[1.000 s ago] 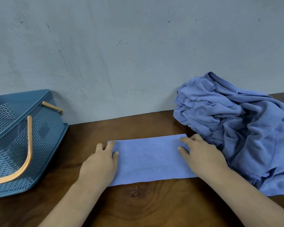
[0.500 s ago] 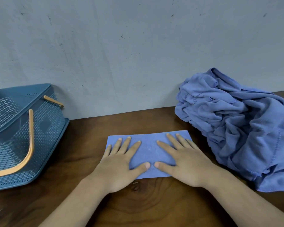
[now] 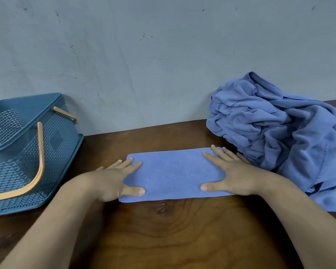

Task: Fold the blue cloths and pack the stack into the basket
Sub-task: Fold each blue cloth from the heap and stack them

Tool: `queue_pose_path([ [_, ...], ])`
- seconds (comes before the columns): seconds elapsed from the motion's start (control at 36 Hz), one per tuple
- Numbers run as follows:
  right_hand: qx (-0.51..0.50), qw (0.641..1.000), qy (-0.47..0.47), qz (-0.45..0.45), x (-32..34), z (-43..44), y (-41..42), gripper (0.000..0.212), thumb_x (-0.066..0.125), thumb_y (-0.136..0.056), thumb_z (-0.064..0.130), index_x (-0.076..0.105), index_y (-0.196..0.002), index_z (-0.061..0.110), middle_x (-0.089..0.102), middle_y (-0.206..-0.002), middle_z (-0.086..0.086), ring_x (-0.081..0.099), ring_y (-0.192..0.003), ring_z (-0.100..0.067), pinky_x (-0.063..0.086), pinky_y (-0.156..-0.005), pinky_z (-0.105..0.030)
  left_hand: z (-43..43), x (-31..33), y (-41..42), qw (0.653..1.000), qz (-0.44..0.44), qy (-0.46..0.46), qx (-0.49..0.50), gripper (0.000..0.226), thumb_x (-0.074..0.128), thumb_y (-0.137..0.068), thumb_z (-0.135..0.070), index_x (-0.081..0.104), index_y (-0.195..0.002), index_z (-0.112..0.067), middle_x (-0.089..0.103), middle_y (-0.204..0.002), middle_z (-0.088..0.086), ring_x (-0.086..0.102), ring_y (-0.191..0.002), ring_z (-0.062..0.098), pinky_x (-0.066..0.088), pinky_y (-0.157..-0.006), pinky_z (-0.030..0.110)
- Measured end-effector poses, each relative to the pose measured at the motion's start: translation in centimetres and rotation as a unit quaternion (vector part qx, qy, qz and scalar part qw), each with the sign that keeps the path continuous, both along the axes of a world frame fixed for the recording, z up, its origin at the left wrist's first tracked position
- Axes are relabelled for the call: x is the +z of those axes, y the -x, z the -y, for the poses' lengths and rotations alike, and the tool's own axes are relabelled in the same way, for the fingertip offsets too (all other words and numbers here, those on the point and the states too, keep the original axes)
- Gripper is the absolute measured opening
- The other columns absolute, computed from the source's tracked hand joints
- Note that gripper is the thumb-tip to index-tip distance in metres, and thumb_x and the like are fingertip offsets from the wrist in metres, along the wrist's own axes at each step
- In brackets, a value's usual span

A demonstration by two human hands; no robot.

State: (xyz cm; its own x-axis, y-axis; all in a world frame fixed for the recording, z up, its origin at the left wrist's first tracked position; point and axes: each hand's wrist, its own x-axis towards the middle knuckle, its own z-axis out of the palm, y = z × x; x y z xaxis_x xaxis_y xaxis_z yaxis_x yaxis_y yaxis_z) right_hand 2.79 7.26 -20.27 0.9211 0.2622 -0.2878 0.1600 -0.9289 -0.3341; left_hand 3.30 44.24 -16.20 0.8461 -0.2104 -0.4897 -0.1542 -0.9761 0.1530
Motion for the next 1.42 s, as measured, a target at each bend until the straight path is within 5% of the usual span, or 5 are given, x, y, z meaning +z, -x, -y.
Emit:
queue_pose_path([
  [0.22,0.0,1.0,-0.003,0.004,-0.2,0.0,0.0,0.122,0.044,-0.061,0.108,-0.009,-0.16,0.059,-0.033,-0.164,0.029,-0.031,-0.154,-0.004,-0.01,-0.13,-0.047,6.3,-0.3,0.0,0.98,0.163,0.105,-0.04,0.075,0.038,-0.101,-0.075,0.021,-0.166,-0.043,0.007,-0.174,-0.022,-0.006,-0.161,0.002,0.007,-0.132,0.045],
  [0.67,0.022,0.998,0.022,-0.054,2.4,0.1,2.2,0.125,0.063,-0.062,0.097,-0.004,-0.161,0.06,-0.022,-0.166,0.034,-0.024,-0.157,-0.006,-0.003,-0.13,-0.05,10.1,-5.0,1.8,0.97,0.19,0.067,-0.139,0.078,0.019,-0.098,-0.083,-0.009,-0.164,-0.051,-0.016,-0.173,-0.024,-0.018,-0.159,0.002,-0.009,-0.131,0.049],
  [0.86,0.015,0.993,-0.003,0.114,2.0,-0.6,2.8,0.052,0.05,-0.098,0.066,0.044,-0.146,0.048,0.045,-0.137,0.028,0.04,-0.129,-0.008,0.033,-0.115,-0.038,9.4,-5.2,6.5,0.969,0.201,0.058,-0.134,0.08,0.016,-0.096,-0.084,-0.012,-0.163,-0.052,-0.02,-0.171,-0.026,-0.022,-0.158,0.001,-0.008,-0.131,0.047],
  [1.0,-0.017,0.981,0.021,0.193,0.3,-1.9,1.5,0.019,0.052,-0.092,0.045,0.056,-0.108,0.035,0.047,-0.103,0.015,0.043,-0.1,-0.012,0.041,-0.088,-0.034,9.5,-5.2,6.3,0.969,0.203,0.062,-0.129,0.08,0.018,-0.095,-0.086,-0.012,-0.162,-0.054,-0.021,-0.17,-0.027,-0.023,-0.157,-0.001,-0.008,-0.131,0.047],
  [1.42,-0.066,0.977,-0.007,0.203,0.6,-2.7,0.9,0.019,0.058,-0.085,0.039,0.047,-0.078,0.027,0.058,-0.074,0.007,0.053,-0.078,-0.012,0.036,-0.071,-0.034,9.7,-5.2,6.2,0.967,0.204,0.071,-0.134,0.079,0.019,-0.097,-0.084,-0.012,-0.163,-0.053,-0.021,-0.171,-0.025,-0.024,-0.157,0.002,-0.009,-0.131,0.049],
])
